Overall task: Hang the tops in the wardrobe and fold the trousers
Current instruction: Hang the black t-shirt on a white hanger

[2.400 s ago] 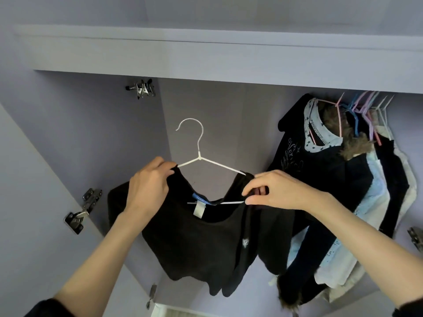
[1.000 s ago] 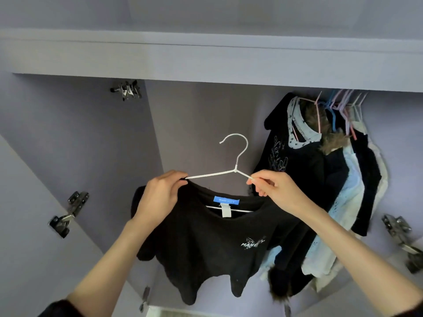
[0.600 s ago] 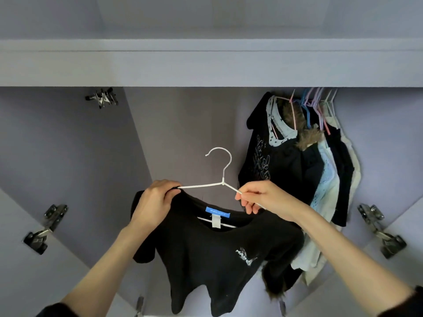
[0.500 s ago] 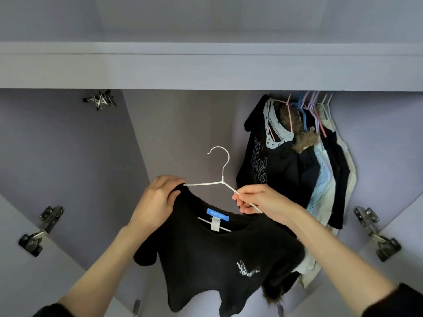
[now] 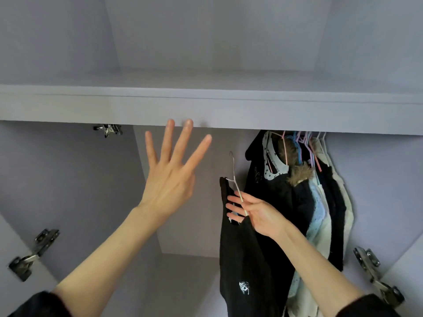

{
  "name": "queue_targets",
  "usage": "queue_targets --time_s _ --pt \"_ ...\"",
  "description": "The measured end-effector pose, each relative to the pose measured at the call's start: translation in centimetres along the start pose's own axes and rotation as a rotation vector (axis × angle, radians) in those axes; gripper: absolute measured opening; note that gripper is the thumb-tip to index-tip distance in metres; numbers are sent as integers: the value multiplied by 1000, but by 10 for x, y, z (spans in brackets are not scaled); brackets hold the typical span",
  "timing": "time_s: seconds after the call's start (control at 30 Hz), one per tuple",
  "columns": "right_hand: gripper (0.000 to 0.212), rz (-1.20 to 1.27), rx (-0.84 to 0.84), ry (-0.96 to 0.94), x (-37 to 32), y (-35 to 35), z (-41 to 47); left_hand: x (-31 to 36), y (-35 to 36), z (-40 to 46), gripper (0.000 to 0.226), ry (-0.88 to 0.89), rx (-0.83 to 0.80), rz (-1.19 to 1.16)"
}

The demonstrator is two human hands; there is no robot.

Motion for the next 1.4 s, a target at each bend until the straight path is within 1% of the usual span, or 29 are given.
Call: queue_targets --time_s 0.1,0.17,0.3,0.57,0.73,0.93,1.1,1.23,1.3,1.4 --pt "46 31 -13 -59 -20 -3 1 -7 8 17 102 -39 -27 55" --pt "46 35 -1 -124 -37 -3 1 -8 11 24 103 -32 -33 59" --pt "45 80 35 -236 -70 -5 3 -9 13 26 103 -5 -16 61" --pt "43 66 71 -390 -115 -3 13 -9 17 27 105 -8 6 61" --pt "44 55 104 -405 -131 1 22 -8 19 27 105 -19 0 81" --pt "45 6 240 -417 -136 -11 31 -10 21 24 105 -29 -34 90" --pt "40 -102 385 -490 -140 -18 17 -4 18 21 101 -80 -75 45" --pt "45 -316 434 -511 -134 -25 -21 17 19 0 93 -70 -119 -75" --pt "44 -447 476 -514 -125 -32 -52 35 26 -17 92 -44 -205 -201" --pt "40 -667 529 -496 -106 -36 -96 67 35 -42 80 3 -335 -405"
Point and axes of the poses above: each hand's wrist, its own z-axis towards the middle knuckle, its own y-axis out of the palm, x = y × z, the point moved 9 cm from there along z, towards the middle knuckle, and after that the axes turned 12 degrees about z, right-handed, at the moved point
